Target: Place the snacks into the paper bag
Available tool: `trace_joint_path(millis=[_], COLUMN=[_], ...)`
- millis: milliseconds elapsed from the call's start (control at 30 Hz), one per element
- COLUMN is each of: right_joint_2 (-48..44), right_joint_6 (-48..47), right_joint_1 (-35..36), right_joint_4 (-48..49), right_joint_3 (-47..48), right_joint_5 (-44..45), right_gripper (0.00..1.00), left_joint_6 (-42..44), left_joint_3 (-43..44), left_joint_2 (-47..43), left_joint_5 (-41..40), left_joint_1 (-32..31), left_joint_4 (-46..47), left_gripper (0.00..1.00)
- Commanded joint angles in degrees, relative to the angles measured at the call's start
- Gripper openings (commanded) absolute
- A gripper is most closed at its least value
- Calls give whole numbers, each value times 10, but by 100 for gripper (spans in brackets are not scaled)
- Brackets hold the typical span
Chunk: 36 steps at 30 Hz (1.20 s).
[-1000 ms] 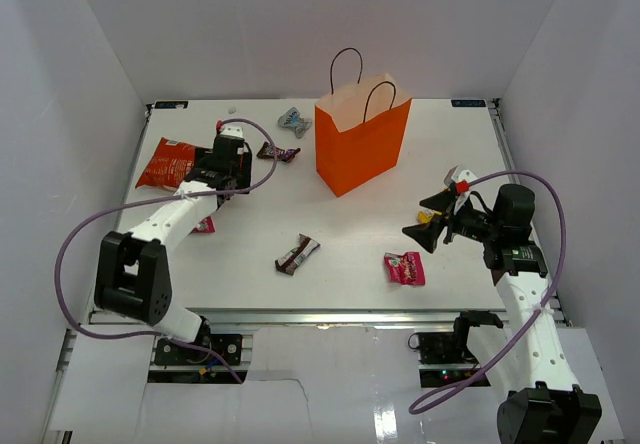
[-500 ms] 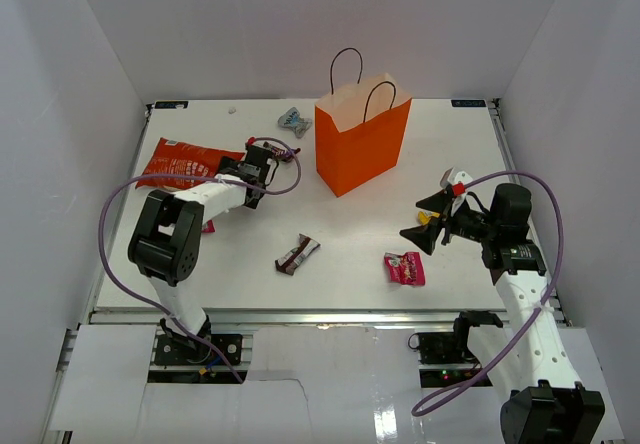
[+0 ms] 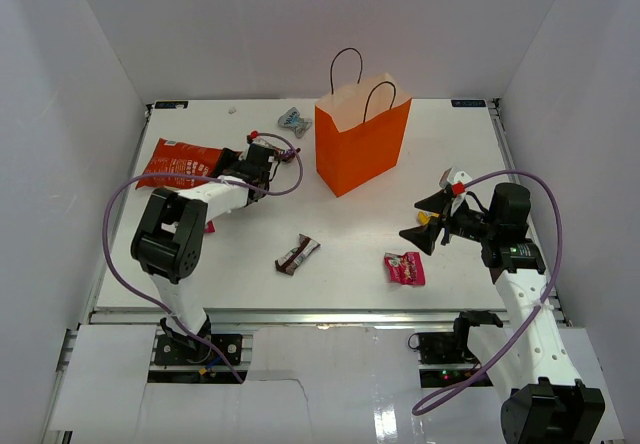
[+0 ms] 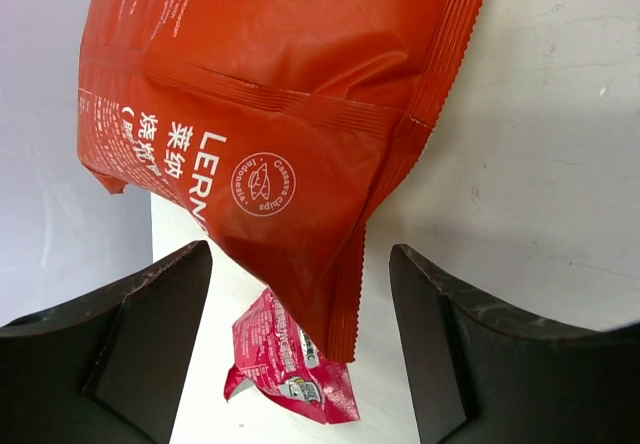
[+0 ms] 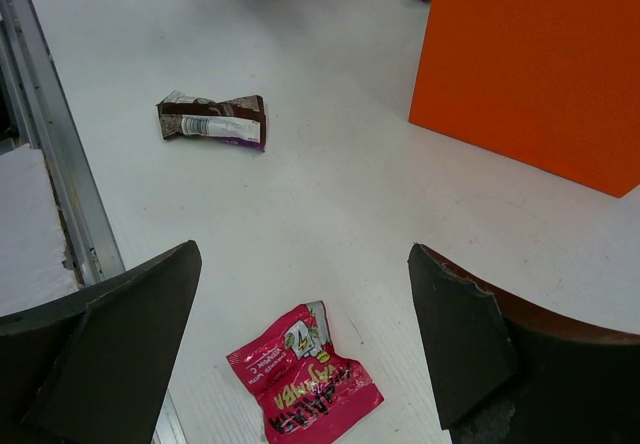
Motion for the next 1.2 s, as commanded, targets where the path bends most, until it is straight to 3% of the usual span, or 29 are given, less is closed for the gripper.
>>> trace_joint_path(millis=[0, 400, 500, 767, 1000, 1167], right_joint_2=[-2, -3, -3, -11, -12, -13], right_joint_6=[-8, -8, -8, -8, -9, -9], right_joint_1=[4, 4, 4, 4, 4, 4], right_joint_4=[-2, -2, -2, -2, -3, -3], right_joint_3=[11, 11, 10, 9, 9, 9], right_joint_5=[-13, -19, -19, -25, -28, -28], right_gripper=[90, 90, 90, 90, 90, 90], left_joint_6=[24, 28, 32, 42, 38, -2], left_joint_3=[-3, -3, -5, -12, -11, 3], left_joint_2=[14, 53, 66, 70, 40, -28], left_joint_5=[-24, -28, -30, -36, -29, 2], left_joint_1=[-2, -2, -1, -1, -1, -1], left_joint_4=[31, 27, 33, 46, 42, 10], left_gripper=[82, 72, 65, 26, 11, 9])
